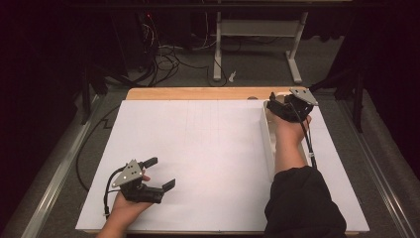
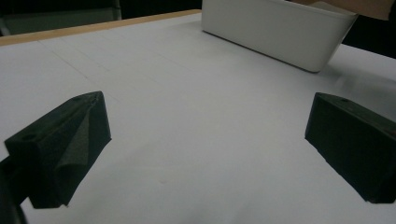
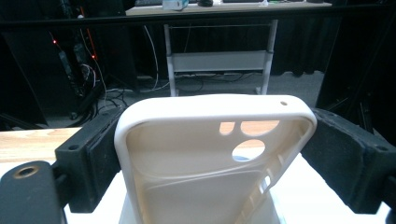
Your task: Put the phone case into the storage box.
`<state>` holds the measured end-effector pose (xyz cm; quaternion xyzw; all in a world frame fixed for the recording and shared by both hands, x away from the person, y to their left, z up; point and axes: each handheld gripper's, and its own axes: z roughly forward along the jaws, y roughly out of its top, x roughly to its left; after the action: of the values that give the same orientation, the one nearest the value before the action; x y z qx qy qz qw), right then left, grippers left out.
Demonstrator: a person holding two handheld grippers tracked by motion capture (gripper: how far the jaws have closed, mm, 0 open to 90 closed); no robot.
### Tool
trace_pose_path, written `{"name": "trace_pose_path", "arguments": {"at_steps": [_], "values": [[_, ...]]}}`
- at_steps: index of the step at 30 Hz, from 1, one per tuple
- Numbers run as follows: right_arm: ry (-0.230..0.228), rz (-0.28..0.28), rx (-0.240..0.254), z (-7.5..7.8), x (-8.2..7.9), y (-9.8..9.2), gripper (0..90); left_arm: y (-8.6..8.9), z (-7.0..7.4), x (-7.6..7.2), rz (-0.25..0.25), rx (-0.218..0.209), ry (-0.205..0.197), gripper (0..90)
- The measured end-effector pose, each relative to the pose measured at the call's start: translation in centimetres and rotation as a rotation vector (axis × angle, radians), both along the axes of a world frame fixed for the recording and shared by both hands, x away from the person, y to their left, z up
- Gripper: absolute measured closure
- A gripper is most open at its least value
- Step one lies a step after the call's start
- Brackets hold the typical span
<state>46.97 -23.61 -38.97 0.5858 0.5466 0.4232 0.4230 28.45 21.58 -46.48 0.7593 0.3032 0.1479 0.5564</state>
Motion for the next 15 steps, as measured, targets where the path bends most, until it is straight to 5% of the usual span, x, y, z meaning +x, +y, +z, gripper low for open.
{"name": "trace_pose_path", "arguments": {"at_steps": [6,15], "values": [[0.002,0.009,-0.056,-0.01,0.49,0.81,10.5,-0.14,-0.02,-0.06,-0.006,0.006,-0.002,1.4],[-0.017,0.024,-0.071,-0.24,0.86,1.0,10.1,0.07,0.03,-0.21,0.0,0.006,-0.003,1.4]]}}
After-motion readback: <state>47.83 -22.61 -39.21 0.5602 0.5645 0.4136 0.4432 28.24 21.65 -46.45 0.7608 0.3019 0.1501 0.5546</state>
